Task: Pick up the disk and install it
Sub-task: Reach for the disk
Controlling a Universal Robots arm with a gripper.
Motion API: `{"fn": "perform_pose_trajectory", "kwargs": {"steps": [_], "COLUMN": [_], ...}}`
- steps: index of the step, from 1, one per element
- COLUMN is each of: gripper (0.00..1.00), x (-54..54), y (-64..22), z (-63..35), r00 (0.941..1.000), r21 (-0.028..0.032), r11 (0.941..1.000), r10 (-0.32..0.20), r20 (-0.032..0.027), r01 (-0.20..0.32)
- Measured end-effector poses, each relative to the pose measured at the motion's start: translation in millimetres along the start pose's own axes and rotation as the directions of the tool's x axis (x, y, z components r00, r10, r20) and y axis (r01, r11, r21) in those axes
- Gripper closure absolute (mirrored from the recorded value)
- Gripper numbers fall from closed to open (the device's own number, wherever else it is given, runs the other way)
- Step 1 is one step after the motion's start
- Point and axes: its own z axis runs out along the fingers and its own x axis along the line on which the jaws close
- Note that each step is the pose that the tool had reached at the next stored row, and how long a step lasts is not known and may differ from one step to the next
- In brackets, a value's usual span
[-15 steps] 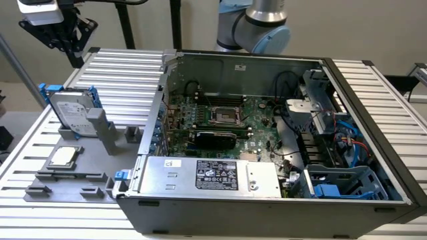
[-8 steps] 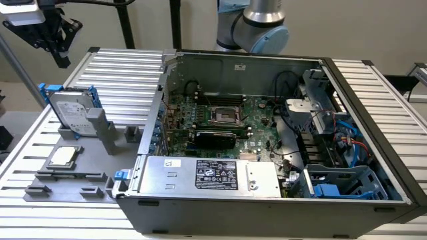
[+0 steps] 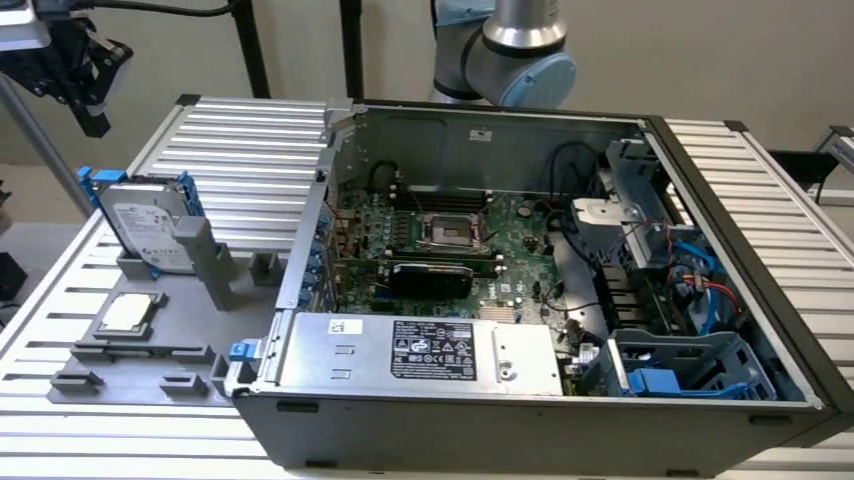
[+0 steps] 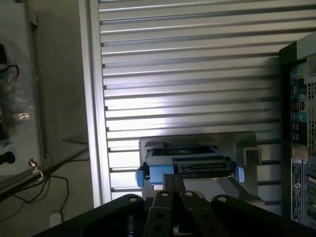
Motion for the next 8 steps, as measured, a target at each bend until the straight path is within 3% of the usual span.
{"fn": "perform_pose_trajectory", "kwargs": {"steps": [4,8], "gripper": [0.89,0.89], "x": [3.8,4.5], "y": [-0.3,-0.6], "z": [0.6,1.2], "r00": [1.0,0.9999], "r21": [0.0075,0.008], "r11": [0.9999,0.9999], "r10": [-0.009,-0.015], "r20": [-0.0003,-0.0004], "r01": [0.009,0.015]}}
